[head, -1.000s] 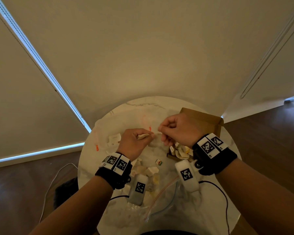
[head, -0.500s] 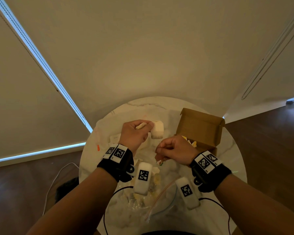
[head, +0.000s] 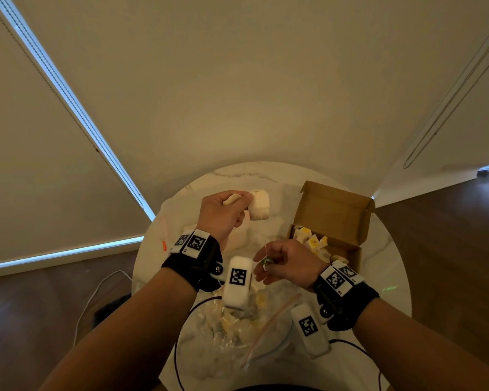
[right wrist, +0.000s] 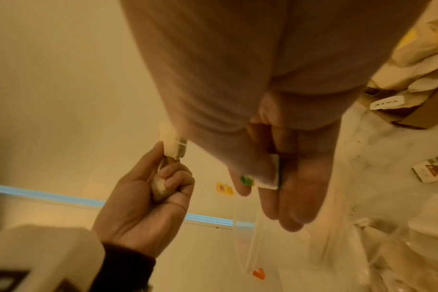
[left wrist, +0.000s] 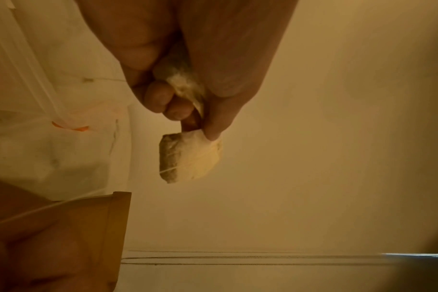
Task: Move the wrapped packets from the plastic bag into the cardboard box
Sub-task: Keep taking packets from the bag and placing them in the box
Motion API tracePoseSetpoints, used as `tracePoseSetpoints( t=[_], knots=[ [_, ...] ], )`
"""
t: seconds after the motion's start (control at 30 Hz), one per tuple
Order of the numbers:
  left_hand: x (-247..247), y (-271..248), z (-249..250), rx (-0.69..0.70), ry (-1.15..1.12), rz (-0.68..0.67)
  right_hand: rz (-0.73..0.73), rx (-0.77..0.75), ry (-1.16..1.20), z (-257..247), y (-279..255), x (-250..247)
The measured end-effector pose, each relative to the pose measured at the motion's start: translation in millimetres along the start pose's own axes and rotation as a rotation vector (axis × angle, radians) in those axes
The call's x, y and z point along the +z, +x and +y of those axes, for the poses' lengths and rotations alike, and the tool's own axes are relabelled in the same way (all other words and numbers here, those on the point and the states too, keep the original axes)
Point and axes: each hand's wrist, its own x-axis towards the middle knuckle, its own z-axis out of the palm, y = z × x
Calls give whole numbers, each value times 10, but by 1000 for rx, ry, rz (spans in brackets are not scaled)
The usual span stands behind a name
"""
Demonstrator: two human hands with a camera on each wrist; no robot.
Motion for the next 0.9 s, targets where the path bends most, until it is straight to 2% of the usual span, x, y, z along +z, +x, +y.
tracePoseSetpoints(
  t=[0.2, 0.43, 0.53, 0.67, 0.8, 0.9],
  knots=[
    [50, -19, 22, -13, -37, -21, 160, -8, 65, 87, 7, -29],
    [58, -156, -10, -57, -68, -98, 386, -75, -238, -52, 143, -218],
    [49, -239, -106, -66, -30, -127, 412, -98, -186, -231, 147, -291],
    [18, -304, -247, -58, 47, -134, 505, -226, -128, -442, 141, -339],
    [22, -322, -306, -60, 60, -132, 471, -305, -6, -577, 137, -340],
    [38, -317, -308, -61, 59, -127, 445, -347, -5, -635, 111, -334]
  ],
)
